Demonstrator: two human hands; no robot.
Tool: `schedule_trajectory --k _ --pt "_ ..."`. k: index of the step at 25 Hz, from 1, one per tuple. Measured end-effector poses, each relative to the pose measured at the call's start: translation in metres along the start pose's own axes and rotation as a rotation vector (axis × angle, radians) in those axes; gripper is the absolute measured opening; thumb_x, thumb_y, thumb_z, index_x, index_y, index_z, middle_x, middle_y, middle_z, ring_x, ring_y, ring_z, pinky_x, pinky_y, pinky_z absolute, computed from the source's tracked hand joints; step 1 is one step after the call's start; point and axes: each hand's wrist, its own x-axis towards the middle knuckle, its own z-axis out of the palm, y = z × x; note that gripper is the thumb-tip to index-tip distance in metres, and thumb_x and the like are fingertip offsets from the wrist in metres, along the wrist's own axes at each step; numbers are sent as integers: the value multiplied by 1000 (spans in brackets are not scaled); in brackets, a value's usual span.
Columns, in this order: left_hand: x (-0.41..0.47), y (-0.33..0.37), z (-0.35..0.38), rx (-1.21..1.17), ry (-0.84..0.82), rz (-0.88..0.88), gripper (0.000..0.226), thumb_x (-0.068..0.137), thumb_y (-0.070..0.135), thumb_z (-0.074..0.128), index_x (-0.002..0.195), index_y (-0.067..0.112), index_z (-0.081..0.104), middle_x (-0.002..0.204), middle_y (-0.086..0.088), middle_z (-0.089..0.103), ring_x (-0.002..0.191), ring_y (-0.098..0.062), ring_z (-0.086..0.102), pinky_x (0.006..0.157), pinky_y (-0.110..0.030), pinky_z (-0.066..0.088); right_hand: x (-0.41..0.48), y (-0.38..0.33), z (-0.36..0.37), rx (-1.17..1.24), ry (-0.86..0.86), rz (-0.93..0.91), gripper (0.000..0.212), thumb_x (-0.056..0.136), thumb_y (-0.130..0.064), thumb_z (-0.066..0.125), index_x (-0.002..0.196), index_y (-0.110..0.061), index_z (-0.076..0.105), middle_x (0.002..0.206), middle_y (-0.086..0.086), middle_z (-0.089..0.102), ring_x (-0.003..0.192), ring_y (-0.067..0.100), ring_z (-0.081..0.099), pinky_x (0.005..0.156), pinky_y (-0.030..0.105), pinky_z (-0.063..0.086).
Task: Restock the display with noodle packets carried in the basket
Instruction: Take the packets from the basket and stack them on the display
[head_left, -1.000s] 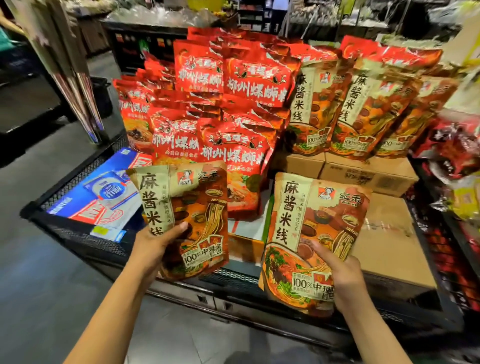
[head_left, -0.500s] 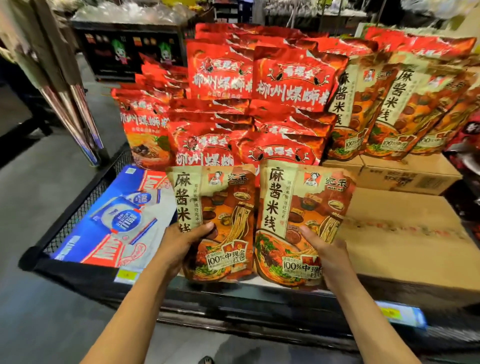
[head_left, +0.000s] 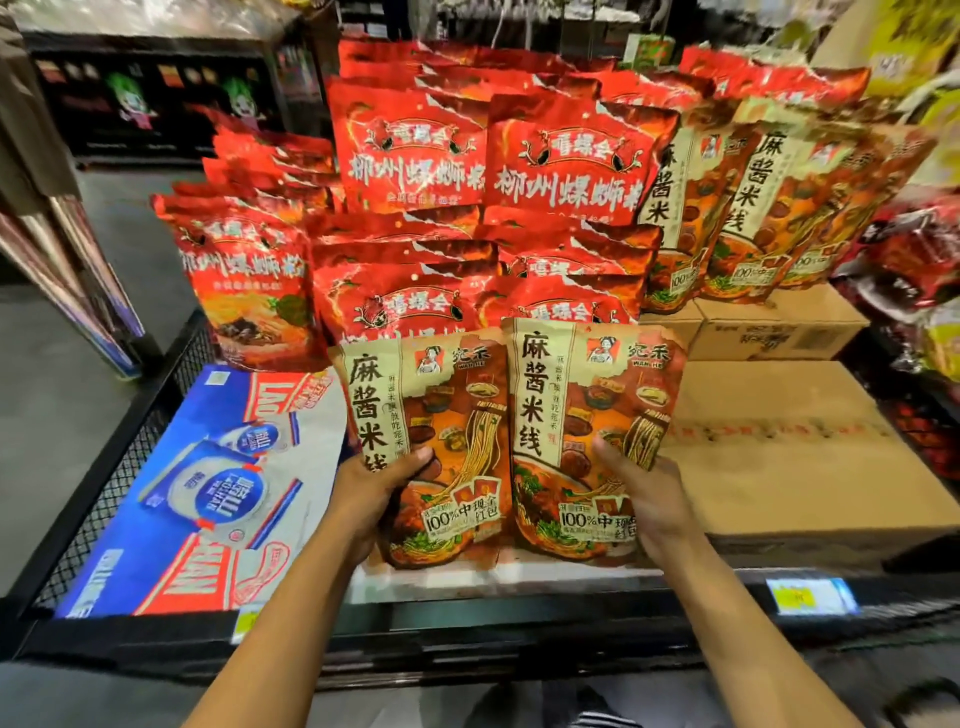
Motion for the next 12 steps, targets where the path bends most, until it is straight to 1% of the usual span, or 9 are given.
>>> schedule_trajectory --k 1,2,3,4,6,7,10,12 --pt "5 4 1 -19 15 7 49 69 12 82 116 8 68 104 -12 75 95 -29 73 82 -37 56 6 -5 2 21 -23 -34 54 78 -29 79 124 -7 62 113 13 72 104 31 70 84 43 59" --pt "9 7 2 -33 28 8 51 67 12 82 115 7 68 104 -13 75 93 -29 73 80 -37 56 12 -9 4 29 -45 -66 42 86 -13 70 126 -6 60 115 14 71 105 31 69 82 39 59" --pt "13 11 4 -35 35 10 50 66 12 82 114 6 69 104 -15 75 91 -29 73 78 -36 56 18 -12 6 31 -76 -85 37 90 -3 62 127 -5 59 116 14 71 105 30 69 82 38 58" --pt "16 15 6 -30 39 17 46 69 10 81 113 6 69 103 -15 75 89 -28 74 74 -34 57 24 -15 6 27 -108 -84 35 92 0 58 127 -5 59 116 14 71 106 30 69 83 39 58" --pt "17 20 14 -22 32 40 39 74 5 78 112 7 68 101 -13 76 87 -27 74 67 -30 59 34 -19 2 17 -143 -63 36 93 -3 57 129 -5 58 119 17 69 109 33 68 87 44 57" --pt "17 20 19 -26 18 50 41 74 6 78 114 8 68 101 -11 76 89 -26 74 67 -30 59 37 -20 -3 19 -139 -50 37 93 -6 58 130 -4 57 119 19 69 109 35 67 87 45 57" --pt "19 21 48 -19 -54 39 52 67 12 84 115 10 67 105 -11 75 95 -29 73 81 -38 57 46 -30 -28 69 -84 12 32 94 -6 56 125 -5 60 114 18 71 103 36 69 79 43 60" --pt "23 22 78 16 -65 27 43 68 12 84 108 8 70 101 -13 76 91 -31 73 81 -38 56 57 -42 -52 112 -64 44 27 96 -2 51 120 -5 62 109 16 73 96 33 72 72 41 61"
